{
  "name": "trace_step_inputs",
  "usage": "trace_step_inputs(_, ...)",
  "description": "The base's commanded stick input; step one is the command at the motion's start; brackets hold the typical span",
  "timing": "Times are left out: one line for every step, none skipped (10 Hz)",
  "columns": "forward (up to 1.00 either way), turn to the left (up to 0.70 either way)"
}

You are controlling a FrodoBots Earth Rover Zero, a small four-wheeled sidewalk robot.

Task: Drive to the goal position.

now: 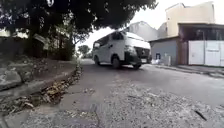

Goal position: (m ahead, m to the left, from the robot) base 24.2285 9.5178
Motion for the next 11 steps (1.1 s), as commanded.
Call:
trace_step_inputs(1.0, 0.0)
trace_step_inputs(1.0, 0.0)
trace_step_inputs(1.0, 0.0)
trace_step_inputs(1.0, 0.0)
trace_step_inputs(1.0, 0.0)
trace_step_inputs(1.0, 0.0)
trace_step_inputs(1.0, 0.0)
trace_step_inputs(1.0, 0.0)
trace_step_inputs(1.0, 0.0)
trace_step_inputs(1.0, 0.0)
trace_step_inputs(0.43, 0.0)
